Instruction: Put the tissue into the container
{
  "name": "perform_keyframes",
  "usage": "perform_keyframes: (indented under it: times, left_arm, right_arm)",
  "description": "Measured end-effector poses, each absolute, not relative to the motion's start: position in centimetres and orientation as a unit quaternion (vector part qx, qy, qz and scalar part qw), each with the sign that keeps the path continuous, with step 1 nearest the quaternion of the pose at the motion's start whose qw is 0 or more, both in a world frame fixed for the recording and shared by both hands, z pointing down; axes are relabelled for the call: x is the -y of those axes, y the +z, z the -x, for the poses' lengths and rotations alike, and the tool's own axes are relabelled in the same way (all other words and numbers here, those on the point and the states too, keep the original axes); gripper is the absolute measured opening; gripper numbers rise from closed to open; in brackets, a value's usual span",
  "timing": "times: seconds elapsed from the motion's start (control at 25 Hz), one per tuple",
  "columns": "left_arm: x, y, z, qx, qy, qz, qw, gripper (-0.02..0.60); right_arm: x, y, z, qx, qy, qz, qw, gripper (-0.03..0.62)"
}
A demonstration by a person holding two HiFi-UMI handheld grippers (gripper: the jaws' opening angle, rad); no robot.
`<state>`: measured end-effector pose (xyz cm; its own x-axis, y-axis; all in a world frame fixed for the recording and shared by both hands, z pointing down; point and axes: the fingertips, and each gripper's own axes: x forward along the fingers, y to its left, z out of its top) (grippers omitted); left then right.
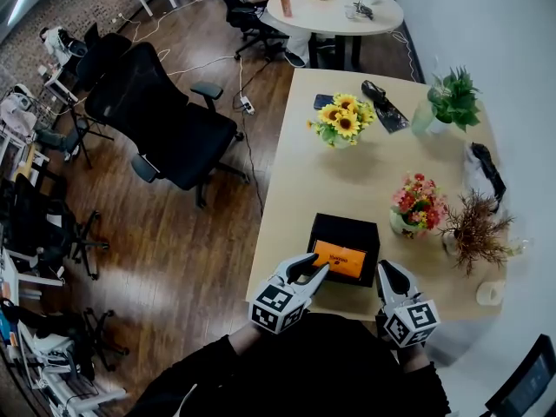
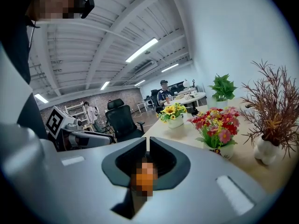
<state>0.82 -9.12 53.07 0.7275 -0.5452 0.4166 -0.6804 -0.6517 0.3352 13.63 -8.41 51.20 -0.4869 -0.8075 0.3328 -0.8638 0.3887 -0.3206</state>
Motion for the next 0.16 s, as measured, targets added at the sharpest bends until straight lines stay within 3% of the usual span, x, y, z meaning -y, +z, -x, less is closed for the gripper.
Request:
perform_keyframes:
  times: [0.16]
  left_arm:
    - [8.99, 53.26, -0.81, 0.340, 0.144, -0.899, 0.237, 0.103]
  right_arm:
    - [8.27, 51.39, -13.72, 0.831, 0.230, -0.504, 0.060, 0.025]
